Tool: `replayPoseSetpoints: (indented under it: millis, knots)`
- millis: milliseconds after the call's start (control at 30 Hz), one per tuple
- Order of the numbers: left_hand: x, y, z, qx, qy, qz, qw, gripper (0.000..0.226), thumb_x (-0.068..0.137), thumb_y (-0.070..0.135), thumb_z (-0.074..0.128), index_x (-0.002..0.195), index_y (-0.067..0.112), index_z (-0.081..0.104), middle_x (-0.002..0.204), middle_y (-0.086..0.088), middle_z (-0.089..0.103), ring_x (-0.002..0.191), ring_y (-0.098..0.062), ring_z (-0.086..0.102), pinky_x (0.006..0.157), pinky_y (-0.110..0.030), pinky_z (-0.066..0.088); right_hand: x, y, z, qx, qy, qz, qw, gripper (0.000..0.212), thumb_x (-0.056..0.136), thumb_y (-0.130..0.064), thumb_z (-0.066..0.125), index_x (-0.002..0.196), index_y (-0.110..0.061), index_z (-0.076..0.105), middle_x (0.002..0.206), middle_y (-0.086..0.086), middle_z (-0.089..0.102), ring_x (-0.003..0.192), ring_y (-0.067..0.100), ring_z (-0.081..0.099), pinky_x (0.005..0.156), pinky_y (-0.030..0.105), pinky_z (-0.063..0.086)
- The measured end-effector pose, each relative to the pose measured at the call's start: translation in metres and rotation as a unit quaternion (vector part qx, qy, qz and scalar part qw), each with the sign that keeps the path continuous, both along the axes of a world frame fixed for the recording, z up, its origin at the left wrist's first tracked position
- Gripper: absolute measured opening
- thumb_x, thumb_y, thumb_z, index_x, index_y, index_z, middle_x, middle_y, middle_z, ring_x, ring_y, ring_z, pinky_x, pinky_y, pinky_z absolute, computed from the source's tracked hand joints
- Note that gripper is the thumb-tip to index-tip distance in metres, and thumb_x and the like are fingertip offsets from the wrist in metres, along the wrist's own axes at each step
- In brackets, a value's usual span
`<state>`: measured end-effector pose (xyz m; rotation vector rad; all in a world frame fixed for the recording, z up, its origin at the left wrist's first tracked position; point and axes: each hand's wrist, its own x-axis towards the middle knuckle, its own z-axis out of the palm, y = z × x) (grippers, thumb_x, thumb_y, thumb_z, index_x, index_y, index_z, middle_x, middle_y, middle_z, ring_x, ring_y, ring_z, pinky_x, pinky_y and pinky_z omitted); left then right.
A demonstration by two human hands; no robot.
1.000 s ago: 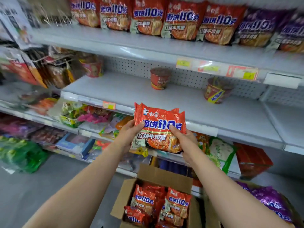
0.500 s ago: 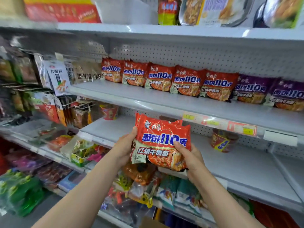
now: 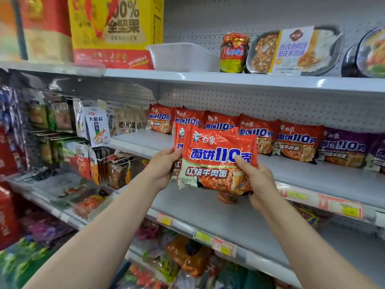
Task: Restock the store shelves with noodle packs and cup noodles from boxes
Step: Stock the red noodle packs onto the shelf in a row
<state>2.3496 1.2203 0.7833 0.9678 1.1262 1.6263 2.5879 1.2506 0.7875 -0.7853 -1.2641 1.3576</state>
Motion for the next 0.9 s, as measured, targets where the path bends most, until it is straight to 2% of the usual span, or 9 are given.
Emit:
replayPoseSetpoints:
  millis: [67, 167, 300, 433, 500, 533, 633, 700, 900]
  knots:
    - [-0.010, 0.010, 0.009, 0.004, -0.007, 0.006, 1.000, 0.024, 0.104, 0.025, 0.053, 0.120, 0.012, 0.066, 0.108, -0.015, 0.075, 0.086, -0.024, 0.075, 0.069, -0.037, 0.062, -0.012, 0.010, 0.008, 0.000, 0.008, -0.004, 1.000, 0.032, 0.084, -0.030, 0.080, 0.111, -0.018, 0.068, 0.098, 0.006, 0.079, 0.085, 0.023, 0.077, 0.072, 0.038, 0.060]
    - [-0.030, 0.031, 0.017, 0.002, -0.026, 0.005, 1.000, 0.021, 0.103, 0.024, 0.055, 0.117, 0.012, 0.067, 0.112, -0.018, 0.073, 0.101, -0.033, 0.071, 0.092, -0.052, 0.056, -0.032, 0.027, 0.015, 0.003, 0.015, -0.014, 1.000, 0.035, 0.082, -0.031, 0.081, 0.113, -0.019, 0.069, 0.099, 0.005, 0.079, 0.090, 0.026, 0.077, 0.083, 0.045, 0.060]
    - [-0.083, 0.067, 0.021, -0.001, -0.021, 0.032, 0.999, 0.029, 0.100, 0.021, 0.061, 0.126, 0.009, 0.061, 0.112, -0.014, 0.075, 0.105, -0.030, 0.071, 0.097, -0.050, 0.054, -0.065, 0.054, 0.020, 0.003, 0.031, -0.031, 0.999, 0.050, 0.077, -0.033, 0.085, 0.120, -0.019, 0.066, 0.103, 0.005, 0.078, 0.094, 0.027, 0.076, 0.090, 0.053, 0.058]
    - [-0.160, 0.117, 0.020, 0.014, 0.008, 0.032, 0.999, 0.083, 0.074, 0.043, 0.080, 0.144, 0.014, 0.048, 0.139, -0.008, 0.062, 0.128, -0.026, 0.057, 0.114, -0.052, 0.039, -0.094, 0.088, 0.026, -0.014, 0.038, -0.064, 0.997, 0.054, 0.074, -0.035, 0.087, 0.120, -0.017, 0.066, 0.102, 0.006, 0.078, 0.094, 0.028, 0.076, 0.091, 0.054, 0.057]
    - [-0.202, 0.151, 0.017, 0.016, 0.013, 0.032, 0.999, 0.095, 0.061, 0.052, 0.087, 0.142, 0.016, 0.052, 0.142, -0.006, 0.059, 0.133, -0.028, 0.052, 0.116, -0.056, 0.034, -0.104, 0.105, 0.030, -0.017, 0.042, -0.087, 0.995, 0.060, 0.068, -0.036, 0.089, 0.120, -0.018, 0.065, 0.103, 0.007, 0.078, 0.095, 0.029, 0.076, 0.092, 0.056, 0.056]
    - [-0.213, 0.156, 0.022, 0.005, 0.017, 0.032, 0.999, 0.090, 0.063, 0.052, 0.087, 0.139, 0.016, 0.054, 0.141, -0.006, 0.060, 0.133, -0.029, 0.052, 0.115, -0.057, 0.034, -0.108, 0.113, 0.031, -0.017, 0.047, -0.101, 0.994, 0.064, 0.064, -0.037, 0.090, 0.120, -0.018, 0.065, 0.103, 0.007, 0.078, 0.095, 0.029, 0.075, 0.093, 0.057, 0.056]
    - [-0.241, 0.173, 0.036, -0.003, 0.021, 0.028, 0.999, 0.040, 0.090, 0.035, 0.072, 0.123, 0.013, 0.063, 0.125, -0.008, 0.070, 0.122, -0.029, 0.061, 0.111, -0.056, 0.038, -0.121, 0.135, 0.033, -0.016, 0.065, -0.141, 0.988, 0.076, 0.056, -0.040, 0.093, 0.122, -0.017, 0.064, 0.104, 0.007, 0.078, 0.095, 0.030, 0.075, 0.092, 0.057, 0.056]
    - [-0.265, 0.189, 0.040, -0.007, 0.028, 0.027, 0.999, 0.019, 0.098, 0.027, 0.063, 0.111, 0.012, 0.065, 0.113, -0.009, 0.075, 0.114, -0.030, 0.067, 0.108, -0.055, 0.043, -0.132, 0.148, 0.034, -0.020, 0.082, -0.161, 0.983, 0.078, 0.057, -0.037, 0.093, 0.125, -0.016, 0.062, 0.104, 0.007, 0.078, 0.094, 0.030, 0.076, 0.091, 0.058, 0.056]
    - [-0.322, 0.223, 0.048, 0.002, 0.046, 0.032, 0.998, 0.020, 0.101, 0.020, 0.058, 0.117, 0.008, 0.062, 0.105, -0.011, 0.075, 0.093, -0.026, 0.072, 0.088, -0.044, 0.057, -0.152, 0.164, 0.036, -0.019, 0.090, -0.209, 0.974, 0.070, 0.059, -0.035, 0.093, 0.121, -0.018, 0.064, 0.103, 0.005, 0.078, 0.095, 0.028, 0.076, 0.093, 0.055, 0.056]
